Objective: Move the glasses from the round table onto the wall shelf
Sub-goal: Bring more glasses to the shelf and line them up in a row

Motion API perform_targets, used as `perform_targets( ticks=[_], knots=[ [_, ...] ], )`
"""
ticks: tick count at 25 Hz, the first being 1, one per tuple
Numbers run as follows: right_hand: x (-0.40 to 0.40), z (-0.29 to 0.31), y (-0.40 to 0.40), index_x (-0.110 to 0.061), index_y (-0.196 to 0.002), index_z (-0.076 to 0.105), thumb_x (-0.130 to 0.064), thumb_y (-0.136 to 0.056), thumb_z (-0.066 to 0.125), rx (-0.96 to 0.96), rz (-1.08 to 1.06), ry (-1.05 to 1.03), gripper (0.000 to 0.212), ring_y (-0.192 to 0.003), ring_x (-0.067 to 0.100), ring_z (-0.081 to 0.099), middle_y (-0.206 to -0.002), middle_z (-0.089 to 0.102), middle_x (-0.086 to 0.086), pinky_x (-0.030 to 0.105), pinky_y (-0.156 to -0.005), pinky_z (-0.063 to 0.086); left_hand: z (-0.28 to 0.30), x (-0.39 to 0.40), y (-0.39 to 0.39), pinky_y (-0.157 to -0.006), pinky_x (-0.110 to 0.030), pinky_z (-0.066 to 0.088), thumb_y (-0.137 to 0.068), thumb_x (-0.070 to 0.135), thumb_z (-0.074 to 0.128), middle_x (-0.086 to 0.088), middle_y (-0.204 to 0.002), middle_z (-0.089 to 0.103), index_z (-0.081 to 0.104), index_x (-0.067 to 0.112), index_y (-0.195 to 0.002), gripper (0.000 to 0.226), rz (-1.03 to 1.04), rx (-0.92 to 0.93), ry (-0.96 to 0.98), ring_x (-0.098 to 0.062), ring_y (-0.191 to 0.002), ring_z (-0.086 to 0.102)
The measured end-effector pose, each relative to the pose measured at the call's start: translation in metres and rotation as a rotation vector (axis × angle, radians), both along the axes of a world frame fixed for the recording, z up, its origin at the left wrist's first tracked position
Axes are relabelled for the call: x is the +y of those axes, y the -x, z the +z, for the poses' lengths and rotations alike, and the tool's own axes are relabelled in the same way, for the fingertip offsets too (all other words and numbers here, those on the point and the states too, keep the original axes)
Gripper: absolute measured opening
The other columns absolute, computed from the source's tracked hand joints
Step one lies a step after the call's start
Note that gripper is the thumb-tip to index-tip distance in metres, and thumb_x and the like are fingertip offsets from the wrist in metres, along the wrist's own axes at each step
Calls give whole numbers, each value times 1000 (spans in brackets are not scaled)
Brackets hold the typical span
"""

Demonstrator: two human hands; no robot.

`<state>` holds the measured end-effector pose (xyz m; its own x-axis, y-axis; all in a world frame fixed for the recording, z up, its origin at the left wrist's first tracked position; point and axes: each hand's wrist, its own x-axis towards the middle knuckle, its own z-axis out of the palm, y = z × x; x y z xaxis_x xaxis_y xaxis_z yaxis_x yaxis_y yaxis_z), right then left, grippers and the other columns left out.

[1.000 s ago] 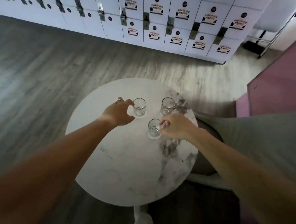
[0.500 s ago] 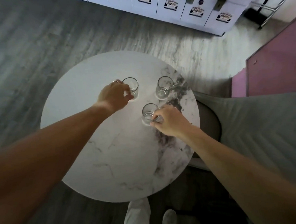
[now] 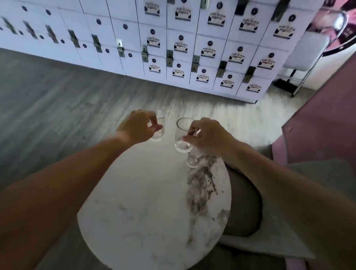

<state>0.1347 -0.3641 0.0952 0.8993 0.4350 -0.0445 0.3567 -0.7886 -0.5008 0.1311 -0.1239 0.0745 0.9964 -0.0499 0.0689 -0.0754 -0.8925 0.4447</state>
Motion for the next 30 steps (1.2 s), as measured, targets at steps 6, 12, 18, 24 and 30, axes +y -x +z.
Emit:
perform_targets(
  ticks=[6,12,18,24,30],
  knots=[
    [-56,129,5,-31,-77,60,-47,-82,72,-224,-112,-62,21,-74,8,57,-83,63,-7,25,-66,47,144,-58,-14,-69,-28,43,-83,35,76,-4,-83,72,65,20,-76,20,-226,-185,28,-21,-77,65],
    [-168,202,64,-27,-80,62,-47,-83,69,-341,-363,12,21,-81,15,60,-87,66,-2,30,-71,45,212,-172,-9,-69,-29,47,-83,31,77,-5,-86,71,67,20,-80,15,-522,-317,63,-18,-75,62],
    [-281,226,191,-29,-79,62,-46,-82,69,-285,-688,41,19,-80,15,60,-85,65,-7,27,-66,41,239,-309,47,-65,-28,44,-84,34,75,-3,-85,69,69,16,-83,20,-814,-399,96,-20,-74,60],
    [-358,246,379,-23,-92,72,-40,-83,69,-320,-991,70,19,-82,18,64,-87,71,-1,29,-69,49,260,-442,184,-59,-14,35,-85,27,76,-7,-85,71,66,14,-80,17,-1139,-384,185,-16,-71,54],
    [-394,245,602,-27,-79,65,-39,-84,70,-332,-1240,108,14,-82,16,63,-83,67,-7,28,-67,46,253,-527,372,-75,-36,50,-84,34,74,1,-83,67,68,18,-84,17,-1346,-295,230,-21,-79,62]
  ],
)
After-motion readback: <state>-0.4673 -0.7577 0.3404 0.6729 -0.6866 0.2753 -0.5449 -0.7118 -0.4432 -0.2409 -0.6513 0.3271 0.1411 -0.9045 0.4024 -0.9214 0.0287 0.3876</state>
